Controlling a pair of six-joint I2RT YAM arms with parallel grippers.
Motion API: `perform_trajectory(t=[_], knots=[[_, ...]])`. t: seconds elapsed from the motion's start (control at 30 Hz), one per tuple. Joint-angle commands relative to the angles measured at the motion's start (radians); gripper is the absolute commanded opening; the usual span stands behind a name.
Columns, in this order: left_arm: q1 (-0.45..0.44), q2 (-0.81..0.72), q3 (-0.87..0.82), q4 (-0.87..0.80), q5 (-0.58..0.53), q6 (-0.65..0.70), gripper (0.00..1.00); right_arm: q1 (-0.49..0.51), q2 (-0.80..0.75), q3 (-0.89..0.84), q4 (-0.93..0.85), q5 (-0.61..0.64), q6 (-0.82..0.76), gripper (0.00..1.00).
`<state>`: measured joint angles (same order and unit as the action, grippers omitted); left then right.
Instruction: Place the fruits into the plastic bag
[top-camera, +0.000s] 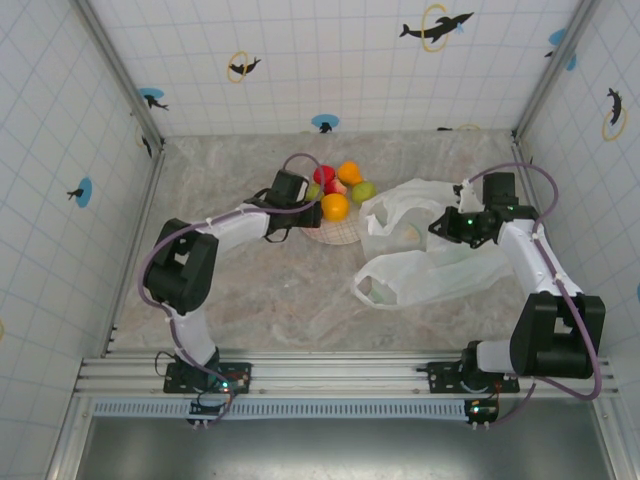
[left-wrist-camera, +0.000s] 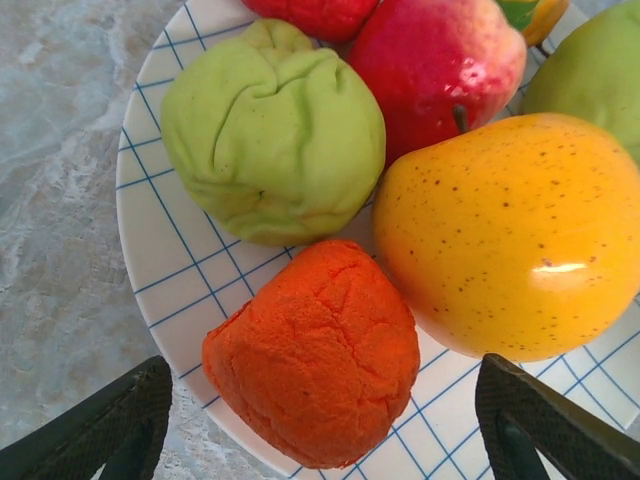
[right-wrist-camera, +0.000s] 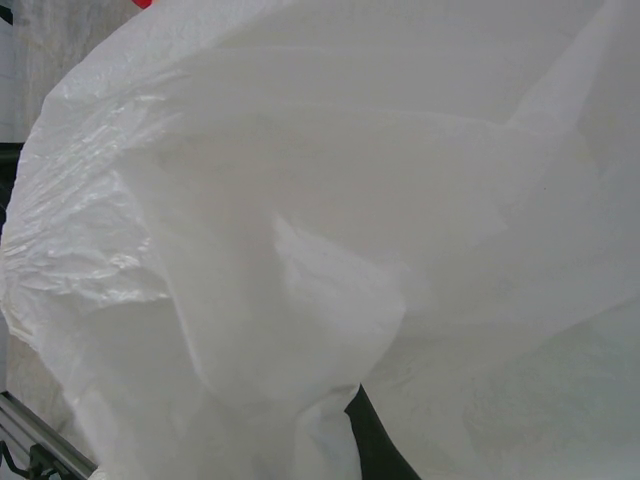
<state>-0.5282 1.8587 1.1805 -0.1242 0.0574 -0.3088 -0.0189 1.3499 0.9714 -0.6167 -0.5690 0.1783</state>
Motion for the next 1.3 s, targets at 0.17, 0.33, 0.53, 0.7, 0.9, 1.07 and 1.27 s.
perform_trajectory(t=[0.17,0.33,0.53,0.7,0.9,1.07,1.27], knots=[[0.003,0.066,0.069,-0.05,-0.001,0.031,0.72,0.005,-0.003,0.026,0.015,-0.005,-0.012,0.0],[0.003,0.091,0.09,-0.056,-0.005,0.062,0.71,0.006,-0.003,0.027,0.014,-0.001,-0.013,0.0],[0.004,0.113,0.102,-0.057,-0.002,0.06,0.71,0.005,-0.005,0.023,0.014,-0.002,-0.012,0.0],[0.004,0.129,0.102,-0.057,0.002,0.057,0.7,0.005,-0.007,0.021,0.016,-0.001,-0.013,0.0],[0.004,0.101,0.079,-0.048,-0.005,0.052,0.63,0.006,-0.007,0.022,0.017,0.0,-0.011,0.0],[0.004,0.021,0.008,-0.012,-0.005,0.048,0.59,0.007,-0.005,0.023,0.018,0.001,-0.007,0.0],[0.003,-0.159,-0.17,0.053,0.039,-0.016,0.57,0.007,-0.006,0.031,0.016,-0.001,0.002,0.0]])
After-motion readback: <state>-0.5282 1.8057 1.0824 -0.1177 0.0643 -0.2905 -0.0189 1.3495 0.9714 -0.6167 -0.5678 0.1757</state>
